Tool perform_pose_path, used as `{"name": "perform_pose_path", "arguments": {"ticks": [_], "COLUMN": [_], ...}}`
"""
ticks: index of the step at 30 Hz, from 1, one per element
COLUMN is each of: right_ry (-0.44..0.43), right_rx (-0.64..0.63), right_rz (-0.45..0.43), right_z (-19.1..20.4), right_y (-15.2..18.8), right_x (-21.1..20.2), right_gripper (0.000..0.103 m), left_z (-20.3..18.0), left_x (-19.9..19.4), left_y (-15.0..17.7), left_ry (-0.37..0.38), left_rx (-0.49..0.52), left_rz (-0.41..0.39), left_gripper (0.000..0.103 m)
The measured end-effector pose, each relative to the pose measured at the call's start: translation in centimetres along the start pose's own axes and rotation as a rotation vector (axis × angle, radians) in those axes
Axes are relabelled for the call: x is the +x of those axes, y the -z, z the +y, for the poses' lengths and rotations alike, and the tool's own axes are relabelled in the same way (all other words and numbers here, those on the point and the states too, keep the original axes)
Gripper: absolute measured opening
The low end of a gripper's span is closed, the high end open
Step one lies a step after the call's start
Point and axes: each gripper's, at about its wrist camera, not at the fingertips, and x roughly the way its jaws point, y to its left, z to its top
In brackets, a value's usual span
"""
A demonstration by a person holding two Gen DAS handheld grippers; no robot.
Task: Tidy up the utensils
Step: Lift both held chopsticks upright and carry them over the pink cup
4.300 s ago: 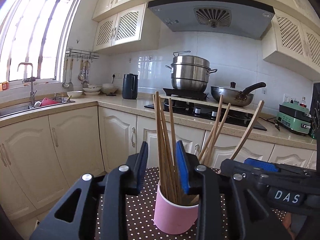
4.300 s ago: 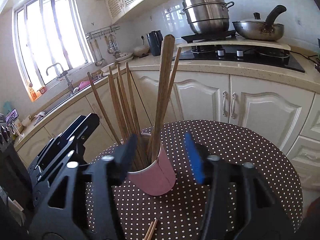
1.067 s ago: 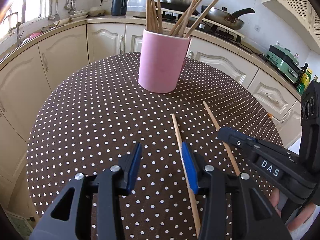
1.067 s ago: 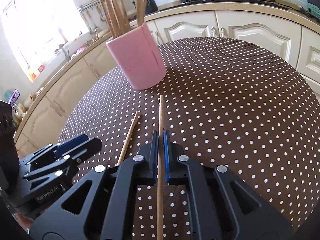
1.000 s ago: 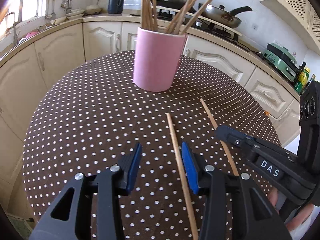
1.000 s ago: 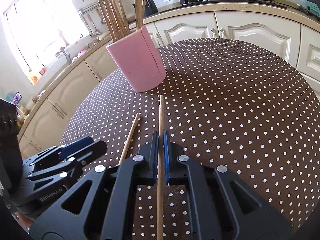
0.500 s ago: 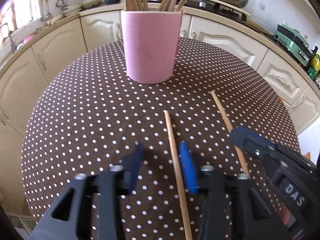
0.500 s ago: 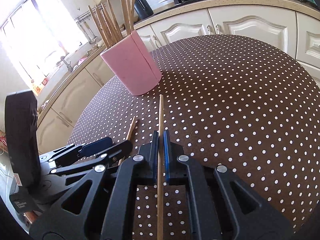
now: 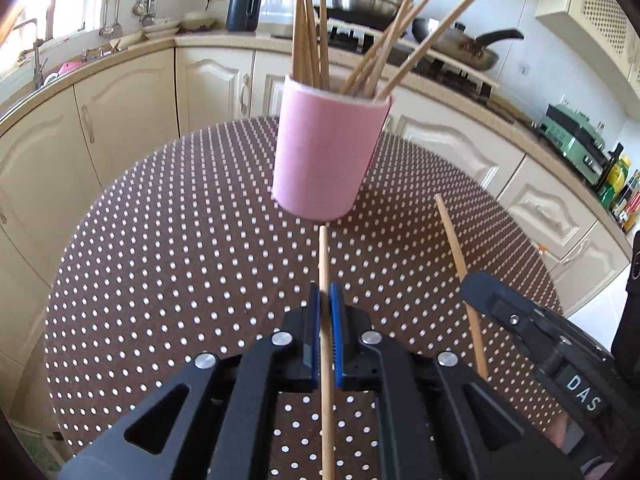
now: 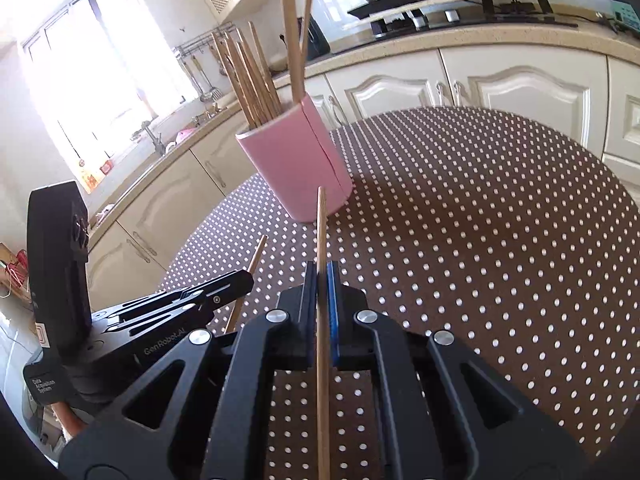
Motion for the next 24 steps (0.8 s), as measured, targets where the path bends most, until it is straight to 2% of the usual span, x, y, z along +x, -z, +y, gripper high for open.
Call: {"name": "perform_pose_path", "arguments": {"ticks": [10,17,20,22,24], "right_ry": [0.0,0.002,0.012,0.014,0.018], "right_rx": [-0.059,-0.084,-0.092,-0.093,-0.091], "right_rz": [-0.117,-0.177,-0.185,-0.187,-0.18], "right_z": [1.7,2.6,2.8,2.9,2.7], "right_y": [-2.5,-3.8,-4.5,-4.6,-4.7], "right_x": [-2.4,-3.9,-4.2,-4.2,-4.1], "right_gripper": [0.006,0.005,0.005,0.005,0.005], "left_z": [-0.6,-1.2,-1.4,-1.2,-0.9], "left_x": [-5.7,-8.5,-9.0,-8.4,-7.5], "left_y": [-2.5,-3.7,-4.1,-4.1,-4.0], "left_ry": [0.017,0.007,0.004,-0.008,0.025], "left_rx": [0.032,0.05,0.058,0.052,0.061], "left_rz": [-0.203,-0.301,-0.309,-0.286,-0.24], "left_gripper": [0.006,0.006,0.006,0.006,0.006]}}
